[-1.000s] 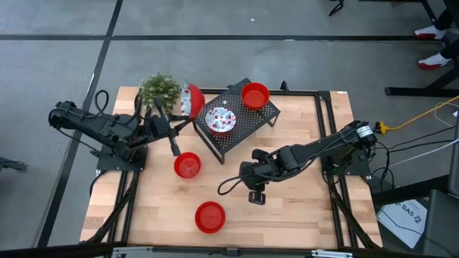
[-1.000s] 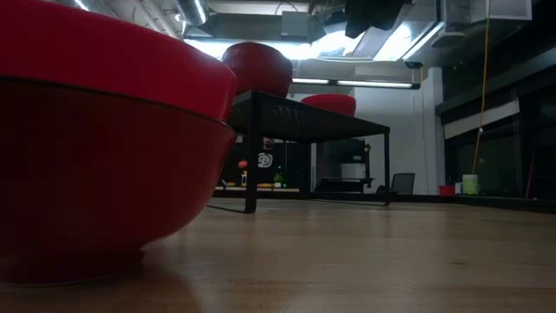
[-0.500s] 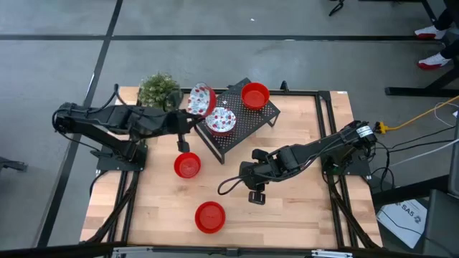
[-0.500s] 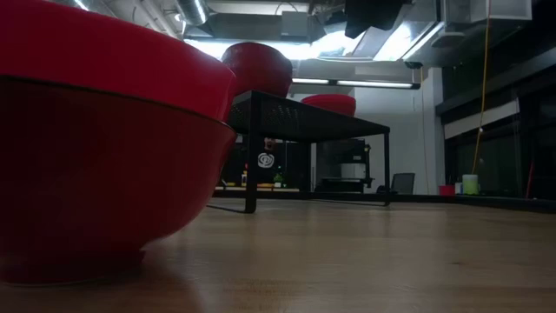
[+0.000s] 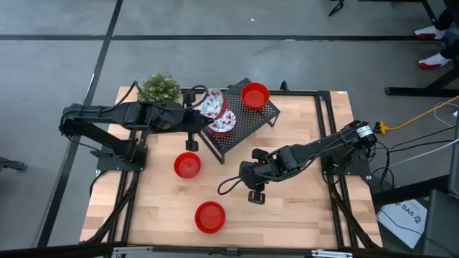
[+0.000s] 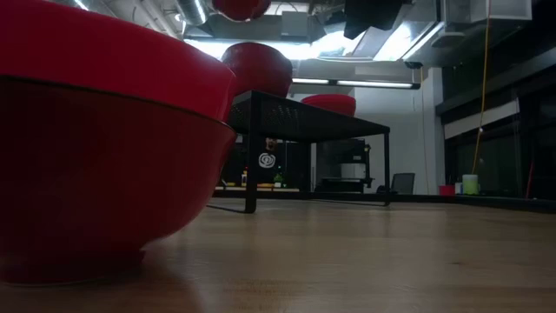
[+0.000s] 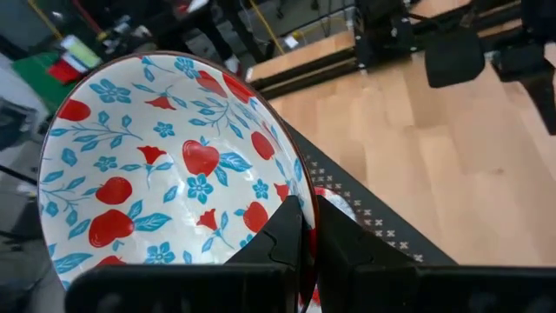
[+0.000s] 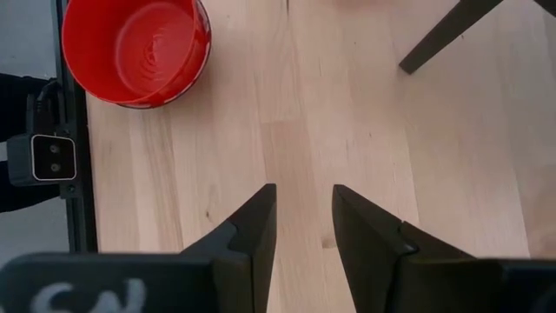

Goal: Pick & Place Mini bowls
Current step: Stack the white patterned bowl on the white patterned bowl on the shelf, then stack the red bowl on the red bowl on the shelf

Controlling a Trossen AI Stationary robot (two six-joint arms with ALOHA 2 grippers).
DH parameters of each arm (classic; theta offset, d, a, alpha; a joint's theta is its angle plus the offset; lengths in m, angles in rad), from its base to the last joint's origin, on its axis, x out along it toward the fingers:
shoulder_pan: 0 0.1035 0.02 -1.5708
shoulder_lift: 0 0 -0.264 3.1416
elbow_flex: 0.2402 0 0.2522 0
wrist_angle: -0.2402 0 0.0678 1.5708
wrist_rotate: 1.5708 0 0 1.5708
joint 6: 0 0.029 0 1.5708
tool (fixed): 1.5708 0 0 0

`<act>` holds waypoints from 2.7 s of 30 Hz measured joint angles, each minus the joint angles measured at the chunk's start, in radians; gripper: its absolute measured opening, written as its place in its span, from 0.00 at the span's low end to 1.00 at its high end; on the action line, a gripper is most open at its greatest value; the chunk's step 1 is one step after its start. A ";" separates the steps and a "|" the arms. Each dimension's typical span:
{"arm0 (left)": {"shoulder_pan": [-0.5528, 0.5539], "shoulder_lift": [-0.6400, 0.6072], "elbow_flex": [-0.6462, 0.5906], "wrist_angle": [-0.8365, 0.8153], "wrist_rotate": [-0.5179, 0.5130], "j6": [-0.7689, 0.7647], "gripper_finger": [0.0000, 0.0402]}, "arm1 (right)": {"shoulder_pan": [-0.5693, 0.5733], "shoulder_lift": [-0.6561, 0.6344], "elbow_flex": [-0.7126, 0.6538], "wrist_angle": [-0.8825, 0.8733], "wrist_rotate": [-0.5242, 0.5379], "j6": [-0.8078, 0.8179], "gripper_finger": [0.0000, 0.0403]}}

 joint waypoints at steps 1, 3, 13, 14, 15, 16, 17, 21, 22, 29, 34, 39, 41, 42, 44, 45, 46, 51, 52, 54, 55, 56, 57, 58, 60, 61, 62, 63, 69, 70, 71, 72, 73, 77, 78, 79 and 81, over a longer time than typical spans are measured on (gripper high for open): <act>0.008 0.007 0.000 -0.001 0.017 0.000 0.02 | 0.000 0.000 0.000 0.000 0.003 0.000 0.28; 0.023 0.022 0.000 0.000 0.046 0.001 0.02 | 0.000 0.000 0.000 0.000 0.015 0.000 0.28; 0.080 0.092 0.000 -0.043 0.183 0.000 0.02 | 0.000 0.000 0.000 0.000 0.015 0.000 0.28; 0.085 0.097 0.000 -0.051 0.194 0.000 0.02 | 0.000 0.000 0.000 0.000 0.015 0.000 0.28; 0.088 0.100 0.000 -0.056 0.205 0.000 0.02 | 0.000 0.000 0.000 0.000 0.015 0.000 0.28; 0.091 0.104 0.000 -0.062 0.210 0.000 0.02 | 0.000 0.000 0.000 0.000 0.015 0.000 0.28; 0.092 0.106 0.000 -0.064 0.212 0.000 0.02 | 0.000 0.000 0.000 0.000 0.015 0.000 0.28; 0.103 0.109 0.000 -0.071 0.231 -0.002 0.02 | 0.000 0.000 0.000 0.000 0.015 0.000 0.28; 0.108 0.109 0.000 -0.070 0.234 -0.010 0.02 | 0.000 0.000 0.000 0.000 0.015 0.000 0.28; 0.161 0.109 0.000 -0.103 0.310 -0.037 0.02 | 0.000 0.000 0.000 0.000 0.015 0.000 0.28; 0.182 0.128 0.000 -0.106 0.363 -0.037 0.02 | 0.000 0.000 0.000 0.000 0.015 0.000 0.28; 0.184 0.165 0.001 -0.110 0.403 -0.036 0.02 | 0.000 0.000 0.000 0.000 0.015 0.000 0.28; 0.183 0.173 0.001 -0.110 0.407 -0.035 0.02 | 0.000 0.000 0.000 0.000 0.015 0.000 0.28; 0.184 0.174 0.001 -0.115 0.407 -0.035 0.02 | 0.000 0.000 0.000 0.000 0.015 0.000 0.28; 0.184 0.174 0.001 -0.125 0.406 -0.035 0.02 | 0.000 0.000 0.000 0.000 0.015 0.000 0.28; 0.184 0.174 0.001 -0.126 0.406 -0.036 0.02 | 0.000 0.000 0.000 0.000 0.015 0.000 0.28; 0.184 0.174 0.001 -0.127 0.406 -0.041 0.02 | 0.000 0.000 0.000 0.000 0.015 0.000 0.28; 0.184 0.170 0.001 -0.130 0.406 -0.086 0.03 | 0.000 0.000 0.000 0.000 0.015 0.000 0.28; 0.184 0.170 0.001 -0.130 0.406 -0.086 0.04 | 0.000 0.000 0.000 0.001 0.015 0.000 0.28; 0.184 0.170 0.001 -0.130 0.405 -0.088 0.07 | 0.000 0.000 0.000 0.001 0.015 0.000 0.28; 0.184 0.170 0.001 -0.128 0.404 -0.088 0.08 | 0.000 0.000 0.000 0.001 0.015 0.000 0.28; 0.184 0.170 0.001 -0.126 0.402 -0.087 0.09 | 0.000 0.000 0.000 0.001 0.015 0.000 0.28; 0.184 0.170 0.001 -0.126 0.396 -0.089 0.11 | 0.000 0.000 0.000 0.001 0.015 0.000 0.28; 0.183 0.169 0.001 -0.126 0.386 -0.094 0.12 | 0.000 0.000 0.000 0.001 0.015 0.000 0.28; 0.183 0.169 0.001 -0.127 0.366 -0.112 0.15 | 0.000 0.000 0.000 0.001 0.015 0.000 0.28; 0.184 0.169 0.001 -0.127 0.360 -0.113 0.16 | 0.000 0.000 0.000 0.001 0.015 0.000 0.28; 0.184 0.169 0.001 -0.126 0.358 -0.112 0.17 | 0.000 0.000 0.000 0.001 0.015 0.000 0.28; 0.183 0.169 0.001 -0.123 0.356 -0.110 0.19 | 0.000 0.000 0.000 0.001 0.015 0.000 0.28; 0.183 0.157 0.001 -0.068 0.362 -0.105 0.22 | 0.000 0.000 0.000 0.001 0.015 0.000 0.28; 0.183 0.152 0.000 -0.057 0.365 -0.105 0.22 | 0.000 0.000 0.000 0.001 0.015 0.002 0.28; 0.183 0.146 0.001 -0.051 0.369 -0.104 0.22 | 0.000 0.000 0.000 0.001 0.015 0.005 0.28; 0.181 0.138 0.000 -0.045 0.370 -0.104 0.22 | 0.000 0.000 0.000 0.001 0.015 0.007 0.28; 0.181 0.131 0.000 -0.045 0.370 -0.104 0.22 | 0.000 0.000 0.000 0.001 0.015 0.008 0.28; 0.170 0.099 0.000 -0.047 0.370 -0.076 0.22 | 0.000 0.000 0.000 0.004 0.015 0.003 0.28; 0.164 0.089 0.000 -0.047 0.371 -0.070 0.22 | 0.000 0.000 0.000 0.008 0.015 0.000 0.28; 0.157 0.081 0.000 -0.048 0.371 -0.067 0.22 | 0.000 0.000 0.000 0.011 0.015 -0.002 0.28; 0.139 0.064 0.000 -0.048 0.371 -0.062 0.21 | 0.000 0.000 0.000 0.016 0.022 -0.008 0.28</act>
